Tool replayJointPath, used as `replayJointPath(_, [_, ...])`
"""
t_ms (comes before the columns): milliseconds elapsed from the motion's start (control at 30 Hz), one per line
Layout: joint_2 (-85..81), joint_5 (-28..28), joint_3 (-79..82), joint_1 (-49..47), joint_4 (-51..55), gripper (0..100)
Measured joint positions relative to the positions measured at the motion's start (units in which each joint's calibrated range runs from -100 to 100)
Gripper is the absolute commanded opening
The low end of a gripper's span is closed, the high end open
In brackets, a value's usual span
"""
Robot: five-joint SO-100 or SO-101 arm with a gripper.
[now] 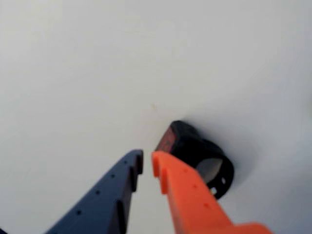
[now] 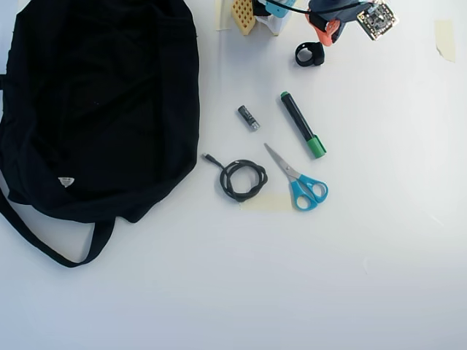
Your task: Put the bike light into the black bag
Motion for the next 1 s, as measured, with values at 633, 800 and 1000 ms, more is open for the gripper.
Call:
replayJointPath(633, [0.0,-4.5,0.3,0.9,0.0,2])
replayJointPath(800, [0.0,-6.5,0.3,1.1,1.7,2])
replayJointPath(1000, [0.0,-6.6,0.3,1.5,2.5,2])
